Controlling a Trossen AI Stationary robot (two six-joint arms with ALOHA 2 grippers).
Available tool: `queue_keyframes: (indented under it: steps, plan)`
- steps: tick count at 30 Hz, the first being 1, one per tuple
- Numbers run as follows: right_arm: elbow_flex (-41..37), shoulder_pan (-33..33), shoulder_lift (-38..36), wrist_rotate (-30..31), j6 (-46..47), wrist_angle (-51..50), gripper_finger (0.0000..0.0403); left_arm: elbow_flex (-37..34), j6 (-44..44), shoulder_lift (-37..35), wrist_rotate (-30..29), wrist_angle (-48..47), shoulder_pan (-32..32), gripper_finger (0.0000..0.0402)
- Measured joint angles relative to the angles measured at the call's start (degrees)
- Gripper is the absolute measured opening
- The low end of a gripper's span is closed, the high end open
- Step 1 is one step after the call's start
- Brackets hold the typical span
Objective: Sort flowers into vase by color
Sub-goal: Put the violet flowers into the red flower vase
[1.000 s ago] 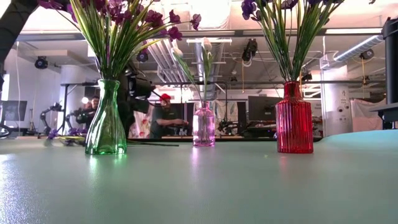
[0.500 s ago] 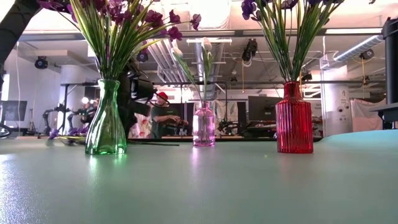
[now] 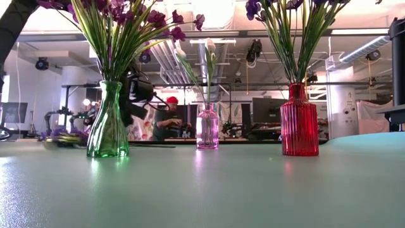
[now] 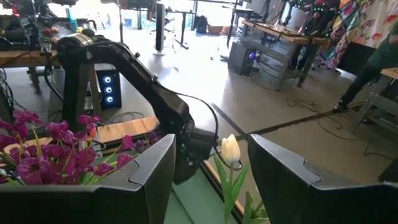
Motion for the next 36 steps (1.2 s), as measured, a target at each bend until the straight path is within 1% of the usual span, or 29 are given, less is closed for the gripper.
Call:
queue_keyframes:
  steps: [6,12,15,18,22,28,36]
  plan:
    - [0.00,0.00,0.00,0.00,-0.02,-0.25,0.0194,1.21,0.79,-5.29,-1.28,-2.10,0.29,0.0000]
    - [0.00,0.00,0.00,0.00,-0.02,-0.34,0.0194,4.32,0.44,-9.52,-2.81,-3.79,0.29,0.0000]
    - [0.00,0.00,0.00,0.00,-0.02,-0.42,0.0194,6.60,0.12,-10.88,-3.54,-5.13,0.29,0.0000]
    - [0.00,0.00,0.00,0.00,-0.02,-0.44,0.0194,9.09,-0.87,-12.00,-5.46,-6.16,0.29,0.0000]
    - [0.00,0.00,0.00,0.00,-0.02,-0.46,0.0194,12.48,-0.85,-13.52,-6.19,-8.48,0.39,0.0000]
    - [-0.04,0.00,0.00,0.00,-0.02,-0.46,0.0194,18.74,-0.81,-14.82,-13.73,-14.59,0.38,0.0000]
    - [-0.04,0.00,0.00,0.00,-0.52,-0.44,0.0194,28.71,-1.93,-15.03,-18.73,-19.10,0.13,0.0000]
